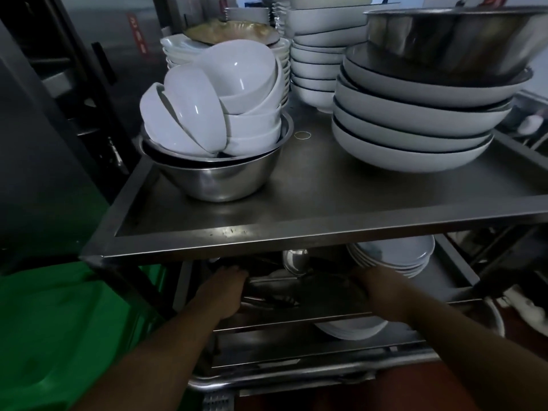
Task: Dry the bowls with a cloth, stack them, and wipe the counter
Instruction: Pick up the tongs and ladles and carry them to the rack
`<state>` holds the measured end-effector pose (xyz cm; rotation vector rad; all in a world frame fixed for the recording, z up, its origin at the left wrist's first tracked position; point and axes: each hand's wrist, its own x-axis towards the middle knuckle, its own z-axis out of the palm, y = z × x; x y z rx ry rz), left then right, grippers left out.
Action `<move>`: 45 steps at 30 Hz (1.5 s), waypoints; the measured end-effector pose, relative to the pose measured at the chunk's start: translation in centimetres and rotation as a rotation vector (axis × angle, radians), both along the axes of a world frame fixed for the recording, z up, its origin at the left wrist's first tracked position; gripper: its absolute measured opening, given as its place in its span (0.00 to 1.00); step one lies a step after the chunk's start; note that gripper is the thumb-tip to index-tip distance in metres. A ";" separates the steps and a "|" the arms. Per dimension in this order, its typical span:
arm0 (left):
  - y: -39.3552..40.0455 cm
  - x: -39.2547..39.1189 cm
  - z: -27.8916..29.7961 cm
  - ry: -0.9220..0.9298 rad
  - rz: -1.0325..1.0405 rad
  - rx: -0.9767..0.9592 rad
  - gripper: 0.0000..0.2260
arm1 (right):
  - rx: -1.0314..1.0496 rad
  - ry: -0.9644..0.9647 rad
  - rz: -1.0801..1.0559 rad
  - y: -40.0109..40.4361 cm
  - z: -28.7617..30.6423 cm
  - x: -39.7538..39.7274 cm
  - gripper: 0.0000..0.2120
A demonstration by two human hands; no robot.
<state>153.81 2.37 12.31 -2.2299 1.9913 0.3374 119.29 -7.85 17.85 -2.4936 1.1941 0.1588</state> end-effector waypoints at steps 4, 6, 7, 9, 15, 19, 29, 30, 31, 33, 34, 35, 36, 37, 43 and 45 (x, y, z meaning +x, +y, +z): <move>0.1 0.1 -0.3 0.051 0.042 -0.007 0.23 | -0.010 0.048 0.069 -0.2 -0.1 0.5 0.16; 0.3 -0.1 -0.3 0.086 0.071 -0.007 0.27 | -0.010 0.067 0.099 -0.5 -0.3 0.7 0.16; 0.5 -0.2 -0.2 0.103 0.086 -0.016 0.29 | -0.012 0.069 0.109 -0.6 -0.5 0.7 0.16; 0.8 -0.5 0.0 0.122 0.107 -0.054 0.31 | -0.026 0.083 0.135 -0.9 -1.1 0.6 0.16; 2.1 -2.1 1.0 0.112 0.173 -0.148 0.30 | -0.052 0.110 0.202 -2.4 -2.7 0.2 0.17; 3.0 -3.5 1.9 0.126 0.194 -0.215 0.26 | -0.022 0.119 0.239 -3.3 -3.4 -0.1 0.16; 4.3 -7.4 3.3 0.131 0.286 -0.217 0.25 | -0.045 0.189 0.287 -4.6 -4.4 0.6 0.17; 4.3 -7.7 3.4 0.140 0.288 -0.220 0.25 | -0.049 0.190 0.279 -4.6 -4.7 0.6 0.17; 4.3 -7.9 3.4 0.143 0.289 -0.224 0.25 | -0.058 0.186 0.273 -4.7 -5.2 0.5 0.16; 4.4 -8.5 3.4 0.139 0.289 -0.230 0.25 | -0.072 0.173 0.265 -4.7 -5.8 0.4 0.15; 4.4 -8.8 3.4 0.143 0.292 -0.233 0.25 | -0.083 0.168 0.261 -4.6 -6.0 0.3 0.14; 4.4 -9.2 3.4 0.150 0.297 -0.242 0.25 | -0.098 0.155 0.259 -4.7 -6.1 0.3 0.14; 4.4 -9.5 3.5 0.150 0.300 -0.250 0.25 | -0.112 0.141 0.253 -4.6 -6.1 0.4 0.14; 4.5 -9.9 3.6 0.142 0.300 -0.256 0.25 | -0.116 0.125 0.248 -4.5 -6.1 0.5 0.14; 5.0 -12.8 4.0 0.096 0.324 -0.233 0.24 | -0.119 0.132 0.224 -4.1 -5.6 0.5 0.09; 5.4 -13.9 4.1 0.085 0.338 -0.235 0.23 | -0.111 0.136 0.215 -3.8 -5.4 0.4 0.08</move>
